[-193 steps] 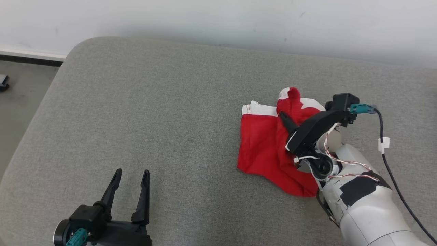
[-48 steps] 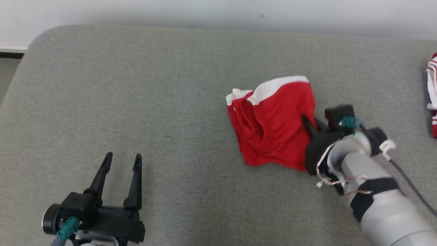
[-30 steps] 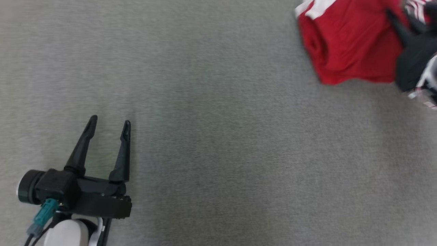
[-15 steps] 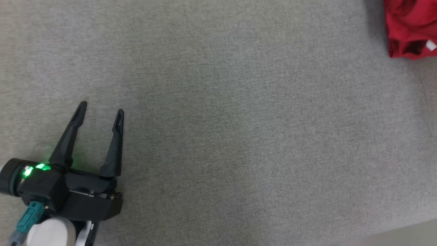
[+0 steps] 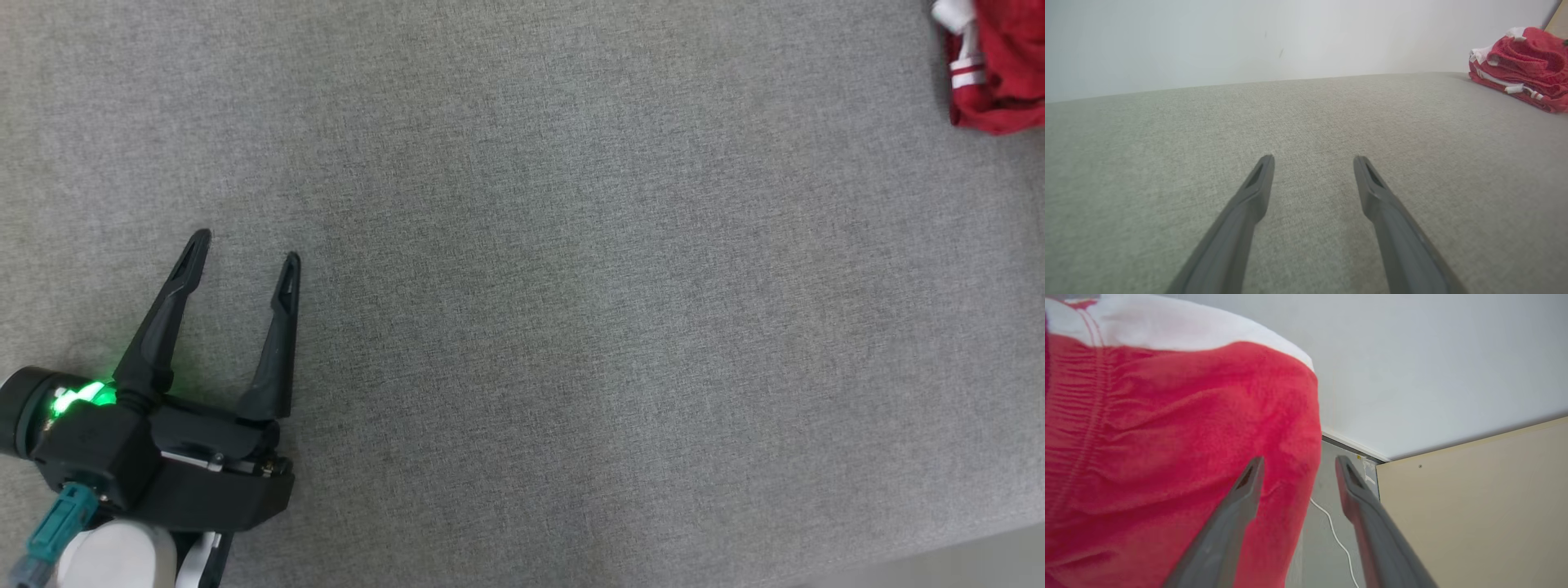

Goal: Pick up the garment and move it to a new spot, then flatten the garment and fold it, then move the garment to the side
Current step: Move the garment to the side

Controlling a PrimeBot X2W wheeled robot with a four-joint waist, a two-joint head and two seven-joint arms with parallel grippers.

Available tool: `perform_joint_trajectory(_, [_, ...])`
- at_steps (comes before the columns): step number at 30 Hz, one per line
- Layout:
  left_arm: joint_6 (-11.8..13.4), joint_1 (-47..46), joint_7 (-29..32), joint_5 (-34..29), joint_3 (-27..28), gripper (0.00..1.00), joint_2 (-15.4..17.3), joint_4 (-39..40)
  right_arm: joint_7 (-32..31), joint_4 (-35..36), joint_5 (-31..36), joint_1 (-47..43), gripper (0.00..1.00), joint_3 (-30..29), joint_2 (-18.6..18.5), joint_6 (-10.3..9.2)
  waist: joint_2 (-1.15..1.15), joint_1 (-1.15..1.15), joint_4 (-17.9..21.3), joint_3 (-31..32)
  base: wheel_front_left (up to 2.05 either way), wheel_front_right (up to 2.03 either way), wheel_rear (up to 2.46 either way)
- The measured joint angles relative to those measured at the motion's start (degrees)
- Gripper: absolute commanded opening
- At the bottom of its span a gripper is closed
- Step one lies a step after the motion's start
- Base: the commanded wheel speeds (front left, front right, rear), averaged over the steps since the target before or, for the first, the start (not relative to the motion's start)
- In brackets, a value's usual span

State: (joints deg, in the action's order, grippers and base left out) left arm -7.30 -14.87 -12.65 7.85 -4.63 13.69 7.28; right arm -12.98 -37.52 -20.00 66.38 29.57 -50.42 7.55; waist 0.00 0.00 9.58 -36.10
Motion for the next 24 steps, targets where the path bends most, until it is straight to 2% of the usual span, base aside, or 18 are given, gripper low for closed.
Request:
perform_joint_trajectory(6, [0.71, 0.12, -0.47, 0.97, 0.43, 1.0, -0.03, -1.36, 4.24, -2.18, 2.88, 1.4, 1.0, -1.52, 2.02, 0.0, 0.0, 0.0, 0.07, 1.22, 0.0, 0.0, 0.0])
perform_joint_trajectory(14, [1.76, 1.93, -1.52, 2.31, 1.67, 1.0, -0.67, -5.41, 13.78, -0.46, 2.7, -0.08, 1.0, -6.01, 8.6, 0.0, 0.0, 0.0, -0.05, 5.44, 0.0, 0.0, 0.0])
perform_joint_trajectory(24, [3.9, 8.59, -2.25, 4.39, 5.66, 1.0, -2.02, -8.66, 23.71, 6.37, 3.32, -14.46, 1.0, -9.4, 21.27, 0.0, 0.0, -0.01, -1.32, 14.48, 0.0, 0.0, 0.0])
